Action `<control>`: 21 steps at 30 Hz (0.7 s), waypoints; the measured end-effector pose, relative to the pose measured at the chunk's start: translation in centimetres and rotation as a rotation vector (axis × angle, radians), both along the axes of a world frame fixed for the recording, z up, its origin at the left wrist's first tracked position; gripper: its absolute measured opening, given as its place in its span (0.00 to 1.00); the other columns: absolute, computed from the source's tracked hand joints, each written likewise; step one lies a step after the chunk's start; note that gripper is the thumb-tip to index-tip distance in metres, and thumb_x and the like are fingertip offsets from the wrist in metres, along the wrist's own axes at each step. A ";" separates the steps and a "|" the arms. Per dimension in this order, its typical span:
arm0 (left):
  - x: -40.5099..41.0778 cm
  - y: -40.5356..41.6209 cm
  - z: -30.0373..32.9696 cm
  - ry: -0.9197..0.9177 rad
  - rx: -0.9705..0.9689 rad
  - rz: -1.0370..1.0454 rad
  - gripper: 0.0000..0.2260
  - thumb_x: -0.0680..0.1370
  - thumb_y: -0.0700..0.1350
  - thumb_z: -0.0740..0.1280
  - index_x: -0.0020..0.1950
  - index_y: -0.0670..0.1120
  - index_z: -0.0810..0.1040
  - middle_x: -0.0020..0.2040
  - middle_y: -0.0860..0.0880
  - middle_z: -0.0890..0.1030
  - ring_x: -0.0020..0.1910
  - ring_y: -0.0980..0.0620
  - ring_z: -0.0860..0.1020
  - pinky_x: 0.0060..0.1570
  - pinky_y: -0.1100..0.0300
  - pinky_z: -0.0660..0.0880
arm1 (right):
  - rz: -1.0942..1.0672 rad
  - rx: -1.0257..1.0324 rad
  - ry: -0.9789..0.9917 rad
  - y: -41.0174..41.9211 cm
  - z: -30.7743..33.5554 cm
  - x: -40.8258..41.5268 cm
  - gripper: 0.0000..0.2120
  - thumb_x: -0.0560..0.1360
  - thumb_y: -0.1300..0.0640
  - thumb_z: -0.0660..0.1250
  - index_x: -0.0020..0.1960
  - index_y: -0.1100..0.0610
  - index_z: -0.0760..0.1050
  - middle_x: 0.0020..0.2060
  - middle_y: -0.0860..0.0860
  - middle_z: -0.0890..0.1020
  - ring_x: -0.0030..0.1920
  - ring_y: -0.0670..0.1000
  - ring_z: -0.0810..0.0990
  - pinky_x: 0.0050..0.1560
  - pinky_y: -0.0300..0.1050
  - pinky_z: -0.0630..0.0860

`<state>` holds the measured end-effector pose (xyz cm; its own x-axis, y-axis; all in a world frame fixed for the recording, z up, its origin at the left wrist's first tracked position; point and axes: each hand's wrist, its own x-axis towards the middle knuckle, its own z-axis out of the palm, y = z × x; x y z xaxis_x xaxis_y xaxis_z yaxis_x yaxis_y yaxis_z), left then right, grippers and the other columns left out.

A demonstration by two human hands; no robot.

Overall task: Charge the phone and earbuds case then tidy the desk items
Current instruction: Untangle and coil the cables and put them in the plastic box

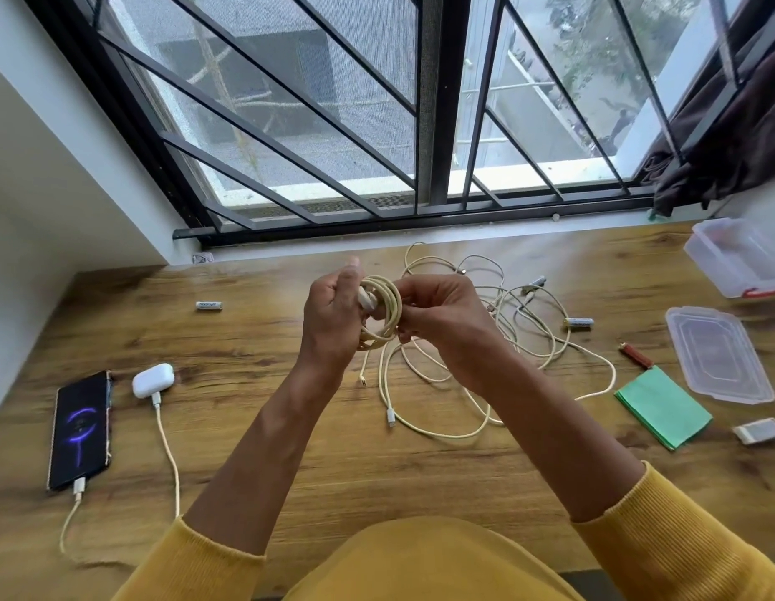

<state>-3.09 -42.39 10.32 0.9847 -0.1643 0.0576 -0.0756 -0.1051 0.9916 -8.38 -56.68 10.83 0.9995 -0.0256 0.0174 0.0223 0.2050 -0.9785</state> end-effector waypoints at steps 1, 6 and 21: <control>-0.1 0.0 0.0 -0.006 0.010 -0.006 0.25 0.89 0.49 0.57 0.33 0.47 0.76 0.27 0.52 0.76 0.26 0.54 0.72 0.30 0.58 0.70 | 0.007 0.041 0.011 -0.1 0.0 -0.1 0.06 0.75 0.70 0.73 0.50 0.65 0.86 0.39 0.60 0.85 0.37 0.53 0.81 0.41 0.48 0.76; -0.3 0.1 -0.1 -0.073 0.075 -0.007 0.26 0.89 0.51 0.57 0.38 0.36 0.75 0.31 0.46 0.78 0.30 0.48 0.75 0.34 0.49 0.73 | 0.052 0.217 0.073 0.2 0.2 -0.4 0.07 0.72 0.65 0.74 0.49 0.62 0.87 0.43 0.60 0.87 0.43 0.57 0.84 0.50 0.50 0.82; -0.3 0.4 -1.5 -0.316 0.455 0.223 0.23 0.89 0.51 0.57 0.33 0.55 0.69 0.28 0.57 0.73 0.28 0.58 0.71 0.30 0.56 0.63 | -0.011 0.119 0.208 -0.2 1.0 -0.6 0.15 0.77 0.65 0.70 0.63 0.59 0.78 0.48 0.59 0.85 0.51 0.59 0.83 0.57 0.55 0.79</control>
